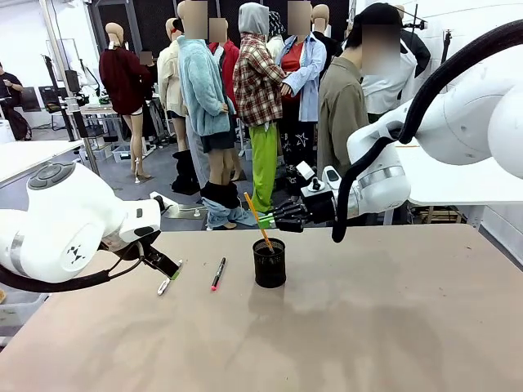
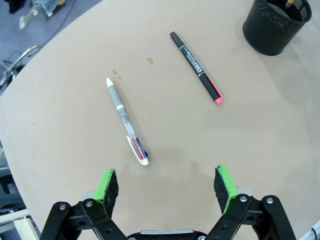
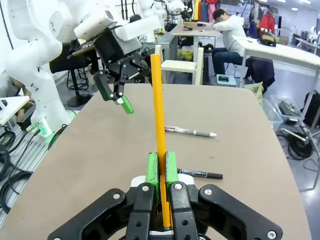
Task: Place the pens into the pen holder.
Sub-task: Pick up a writing instrument from the table and place it into the Pen holder.
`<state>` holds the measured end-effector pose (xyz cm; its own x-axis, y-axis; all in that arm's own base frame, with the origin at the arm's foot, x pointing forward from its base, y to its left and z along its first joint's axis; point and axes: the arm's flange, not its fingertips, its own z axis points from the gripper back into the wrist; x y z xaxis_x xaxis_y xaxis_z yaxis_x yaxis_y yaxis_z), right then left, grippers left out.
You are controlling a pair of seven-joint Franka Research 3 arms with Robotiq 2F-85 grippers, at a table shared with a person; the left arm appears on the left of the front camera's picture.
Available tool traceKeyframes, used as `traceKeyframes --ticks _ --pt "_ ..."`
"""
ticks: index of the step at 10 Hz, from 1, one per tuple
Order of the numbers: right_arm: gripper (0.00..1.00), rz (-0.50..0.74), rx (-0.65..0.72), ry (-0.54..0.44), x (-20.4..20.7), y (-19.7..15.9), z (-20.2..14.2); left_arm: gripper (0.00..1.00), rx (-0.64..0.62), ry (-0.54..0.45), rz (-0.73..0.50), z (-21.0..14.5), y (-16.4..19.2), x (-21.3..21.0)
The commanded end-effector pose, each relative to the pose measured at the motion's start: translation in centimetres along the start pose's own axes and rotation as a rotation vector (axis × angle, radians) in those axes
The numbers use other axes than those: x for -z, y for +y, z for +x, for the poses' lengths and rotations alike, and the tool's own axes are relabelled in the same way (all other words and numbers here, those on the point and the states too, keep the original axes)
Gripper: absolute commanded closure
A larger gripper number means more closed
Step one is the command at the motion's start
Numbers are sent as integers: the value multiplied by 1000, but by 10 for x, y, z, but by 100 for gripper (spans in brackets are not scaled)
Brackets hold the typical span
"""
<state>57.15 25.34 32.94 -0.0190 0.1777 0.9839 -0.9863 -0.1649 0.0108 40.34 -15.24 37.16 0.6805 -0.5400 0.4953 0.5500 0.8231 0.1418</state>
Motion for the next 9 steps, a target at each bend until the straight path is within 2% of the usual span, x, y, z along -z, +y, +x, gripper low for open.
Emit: traceKeyframes --ticks 1,5,7,9 --pt "75 35 49 25 3 -16 -4 0 -4 -1 0 -1 1 0" --pt "0 0 51 28 -2 -18 0 0 -4 -1 0 -1 1 0" --pt "0 -35 36 60 -24 2 11 0 -4 -1 0 -1 1 0" --pt "0 -130 53 154 -73 41 26 0 -4 -1 0 -1 1 0"
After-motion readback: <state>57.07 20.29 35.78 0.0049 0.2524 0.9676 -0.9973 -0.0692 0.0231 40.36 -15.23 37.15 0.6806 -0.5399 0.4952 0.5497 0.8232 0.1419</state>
